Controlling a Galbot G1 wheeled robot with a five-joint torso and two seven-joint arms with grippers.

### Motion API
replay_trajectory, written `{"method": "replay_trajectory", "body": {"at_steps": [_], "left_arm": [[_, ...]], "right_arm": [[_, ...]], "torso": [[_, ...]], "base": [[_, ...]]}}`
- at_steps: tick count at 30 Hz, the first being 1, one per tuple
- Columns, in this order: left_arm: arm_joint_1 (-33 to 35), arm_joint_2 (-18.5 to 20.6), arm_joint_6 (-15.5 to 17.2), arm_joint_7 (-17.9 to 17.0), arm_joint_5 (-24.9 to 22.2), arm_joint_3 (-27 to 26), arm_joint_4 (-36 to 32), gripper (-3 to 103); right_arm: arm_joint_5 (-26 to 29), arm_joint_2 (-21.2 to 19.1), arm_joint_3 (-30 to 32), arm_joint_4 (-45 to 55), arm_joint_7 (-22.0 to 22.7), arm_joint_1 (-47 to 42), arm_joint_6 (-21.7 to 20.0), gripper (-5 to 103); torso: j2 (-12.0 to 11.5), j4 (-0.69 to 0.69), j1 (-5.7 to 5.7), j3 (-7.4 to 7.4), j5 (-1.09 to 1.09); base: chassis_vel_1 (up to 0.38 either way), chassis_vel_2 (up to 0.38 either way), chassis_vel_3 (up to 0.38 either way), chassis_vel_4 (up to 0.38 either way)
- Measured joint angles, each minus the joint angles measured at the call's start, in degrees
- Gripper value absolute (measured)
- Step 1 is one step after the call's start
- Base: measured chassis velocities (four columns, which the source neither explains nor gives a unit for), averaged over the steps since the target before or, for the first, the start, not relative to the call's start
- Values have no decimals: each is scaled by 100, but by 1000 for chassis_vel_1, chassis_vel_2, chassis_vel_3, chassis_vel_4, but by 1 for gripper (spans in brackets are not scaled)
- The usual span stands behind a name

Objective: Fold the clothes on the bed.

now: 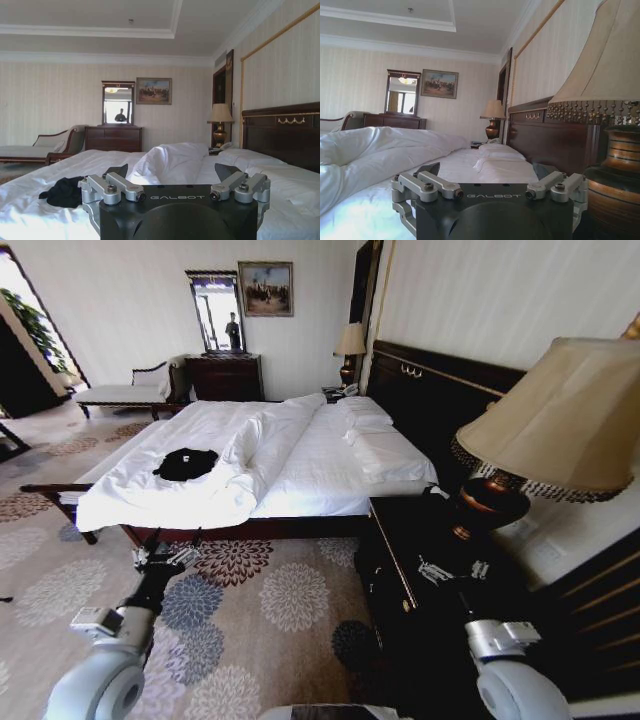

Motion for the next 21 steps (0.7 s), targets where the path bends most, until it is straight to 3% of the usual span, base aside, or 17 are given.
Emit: {"method": "replay_trajectory", "body": {"at_steps": [21], "left_arm": [[-33, -9, 21, -40, -35, 8, 27, 95]], "right_arm": [[-202, 110, -4, -5, -104, -116, 33, 100]], "torso": [[0, 0, 0, 0, -1]], "base": [[-34, 38, 37, -36]]}}
